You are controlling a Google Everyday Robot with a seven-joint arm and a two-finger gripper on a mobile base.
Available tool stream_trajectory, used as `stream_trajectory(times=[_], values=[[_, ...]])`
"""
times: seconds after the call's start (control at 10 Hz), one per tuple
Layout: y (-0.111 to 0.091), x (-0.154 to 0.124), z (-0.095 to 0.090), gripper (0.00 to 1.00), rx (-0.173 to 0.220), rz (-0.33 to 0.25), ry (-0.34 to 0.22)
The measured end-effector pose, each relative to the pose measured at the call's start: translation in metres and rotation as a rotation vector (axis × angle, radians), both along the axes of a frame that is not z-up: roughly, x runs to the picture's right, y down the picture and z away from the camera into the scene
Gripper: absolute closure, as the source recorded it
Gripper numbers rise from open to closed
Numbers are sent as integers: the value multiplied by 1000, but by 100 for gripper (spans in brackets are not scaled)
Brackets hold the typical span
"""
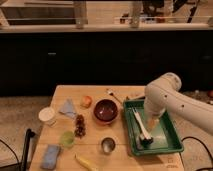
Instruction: Stack cups on top of each other
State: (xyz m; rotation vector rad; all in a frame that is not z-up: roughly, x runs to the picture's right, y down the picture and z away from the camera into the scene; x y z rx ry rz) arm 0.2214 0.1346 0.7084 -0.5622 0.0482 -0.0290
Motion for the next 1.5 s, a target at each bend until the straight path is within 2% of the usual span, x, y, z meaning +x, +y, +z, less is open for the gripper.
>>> stream_trajectory(times=[0.3, 0.5, 1.5], values=[[2, -19, 2, 20, 6, -70, -37], [2, -19, 2, 20, 12, -80, -40], [-1, -30, 1, 20, 50, -208, -116]])
